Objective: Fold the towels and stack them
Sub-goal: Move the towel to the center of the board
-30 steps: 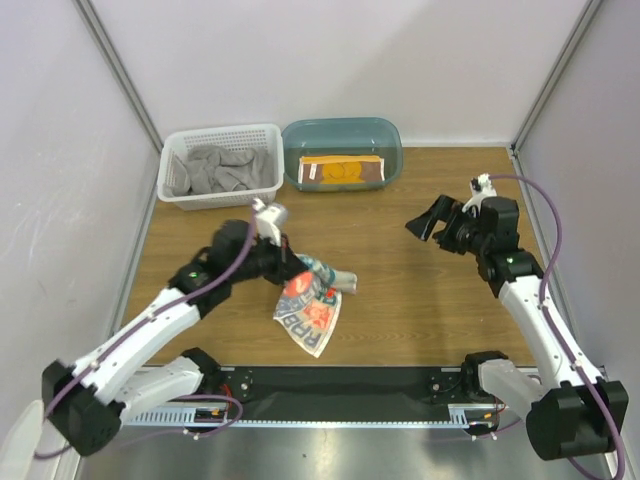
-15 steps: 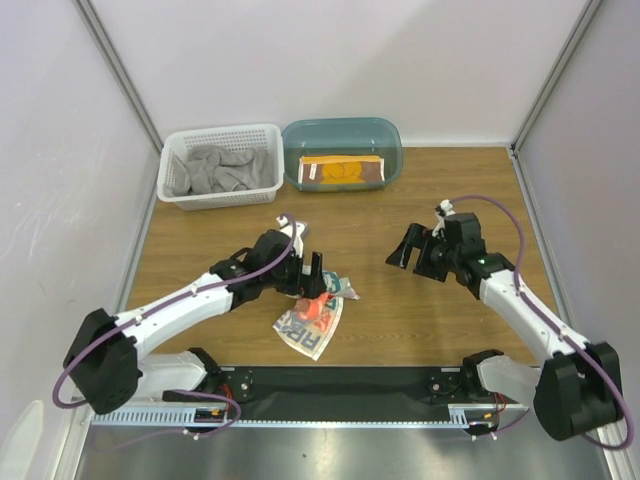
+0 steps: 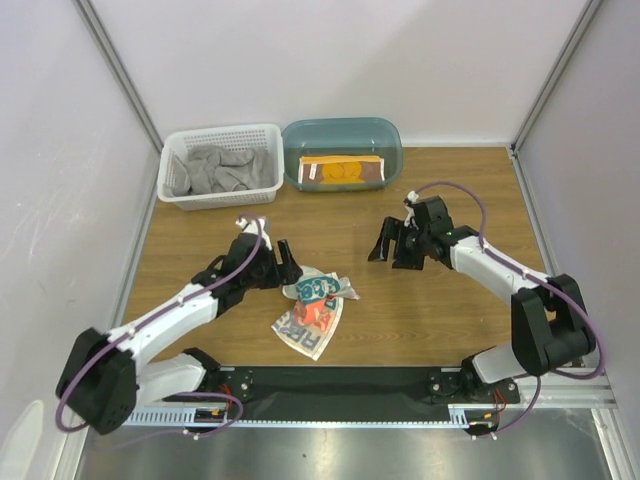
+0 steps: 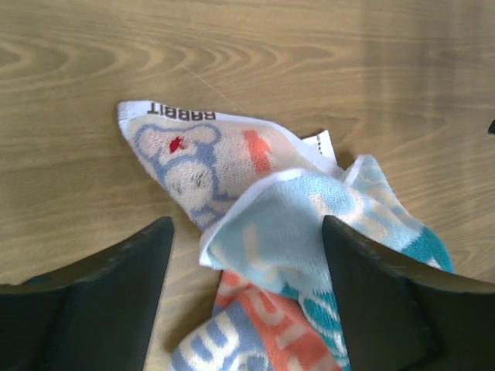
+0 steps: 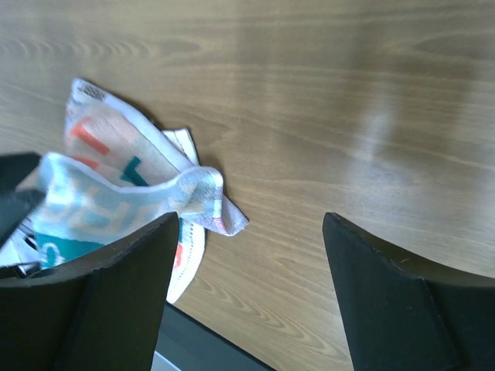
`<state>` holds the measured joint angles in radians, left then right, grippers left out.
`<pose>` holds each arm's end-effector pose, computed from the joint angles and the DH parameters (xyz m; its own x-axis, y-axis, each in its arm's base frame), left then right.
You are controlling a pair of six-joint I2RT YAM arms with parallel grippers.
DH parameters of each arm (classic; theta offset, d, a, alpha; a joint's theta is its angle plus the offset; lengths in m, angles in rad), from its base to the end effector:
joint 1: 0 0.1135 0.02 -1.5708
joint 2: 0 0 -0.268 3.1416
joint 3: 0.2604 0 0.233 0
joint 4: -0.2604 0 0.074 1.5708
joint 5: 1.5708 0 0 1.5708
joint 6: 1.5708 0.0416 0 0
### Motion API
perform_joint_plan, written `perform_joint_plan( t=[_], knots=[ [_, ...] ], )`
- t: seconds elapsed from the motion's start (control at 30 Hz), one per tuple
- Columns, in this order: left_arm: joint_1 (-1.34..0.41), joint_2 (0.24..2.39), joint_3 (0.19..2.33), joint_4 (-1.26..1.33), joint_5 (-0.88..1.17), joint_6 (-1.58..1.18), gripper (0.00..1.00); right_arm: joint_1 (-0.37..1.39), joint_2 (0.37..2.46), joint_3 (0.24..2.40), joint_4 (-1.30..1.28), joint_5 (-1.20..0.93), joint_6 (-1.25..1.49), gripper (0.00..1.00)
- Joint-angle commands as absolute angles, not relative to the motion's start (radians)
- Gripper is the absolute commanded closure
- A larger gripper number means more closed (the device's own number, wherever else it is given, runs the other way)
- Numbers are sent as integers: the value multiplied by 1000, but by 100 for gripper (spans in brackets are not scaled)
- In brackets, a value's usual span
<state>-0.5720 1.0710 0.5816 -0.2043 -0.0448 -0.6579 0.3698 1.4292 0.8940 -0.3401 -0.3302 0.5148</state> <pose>0.1753 -0.1107 0.2219 -0.7384 -0.2511 -0.6259 0.0763 0.8910 -0.4475 0.2553 0.1134 0.2286 -0.8868 0.1558 -0.4352 -0.1137 0.8390 0.5322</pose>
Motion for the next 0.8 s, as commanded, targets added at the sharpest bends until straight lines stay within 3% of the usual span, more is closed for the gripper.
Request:
perform_joint_plan(
  t=[0.0,0.2,0.33,0.43,0.47,0.53,0.77],
  knots=[
    [-552,1143,620,-64,71,-548,22,406,1459,930,-348,-368,486,20],
    [-552,1284,673,-69,63,-466,36,428,1465,917,-316,-365,500,23],
    [-552,1313,672,-34,112,-443,52,445,1479,923,-292,-388,509,25],
    [-552,1313,669,-3,156,-422,71,475,1497,930,-279,-399,500,25],
    [-552,1313,669,-3,163,-414,84,491,1512,931,-275,-405,489,26],
    [-552,1316,687,14,161,-396,100,503,1529,948,-284,-411,482,28],
    [-552,1286,837,-95,95,-318,100,523,1583,937,-236,-506,430,47]
  ],
)
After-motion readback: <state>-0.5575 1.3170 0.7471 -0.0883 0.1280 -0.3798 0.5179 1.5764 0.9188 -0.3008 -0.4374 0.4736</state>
